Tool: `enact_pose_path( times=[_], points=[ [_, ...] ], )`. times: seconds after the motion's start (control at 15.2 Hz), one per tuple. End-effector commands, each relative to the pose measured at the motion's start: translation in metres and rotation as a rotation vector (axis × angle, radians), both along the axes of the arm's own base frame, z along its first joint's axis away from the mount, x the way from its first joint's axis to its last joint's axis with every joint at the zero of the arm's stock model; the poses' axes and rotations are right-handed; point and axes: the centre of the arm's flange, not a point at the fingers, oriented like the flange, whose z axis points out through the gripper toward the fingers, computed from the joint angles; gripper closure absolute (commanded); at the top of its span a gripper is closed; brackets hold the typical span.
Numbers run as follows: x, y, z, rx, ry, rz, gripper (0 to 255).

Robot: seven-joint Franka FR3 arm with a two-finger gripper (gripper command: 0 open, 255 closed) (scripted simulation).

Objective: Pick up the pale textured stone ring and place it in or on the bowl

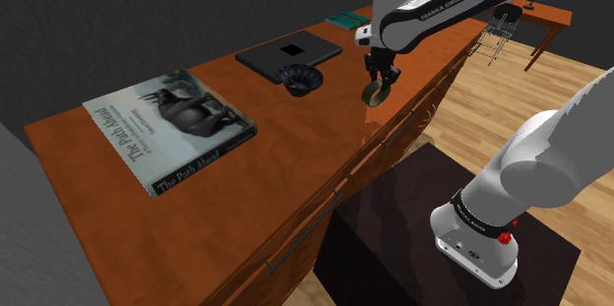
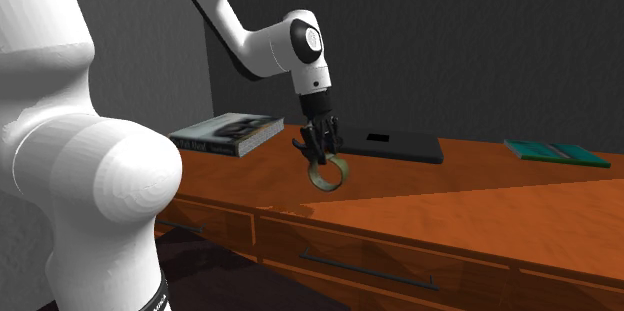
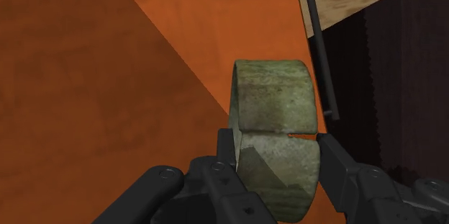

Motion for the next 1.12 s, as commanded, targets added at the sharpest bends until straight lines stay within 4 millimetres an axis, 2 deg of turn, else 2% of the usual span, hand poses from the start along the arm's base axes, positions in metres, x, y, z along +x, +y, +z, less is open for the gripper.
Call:
enact_pose_path(
  times=[0.0, 1.06],
  points=[
    [0.000, 0.001, 0.012, 0.000, 0.000, 0.000, 255],
    [0.000, 0.001, 0.096, 0.000, 0.000, 0.000, 255]
  ],
)
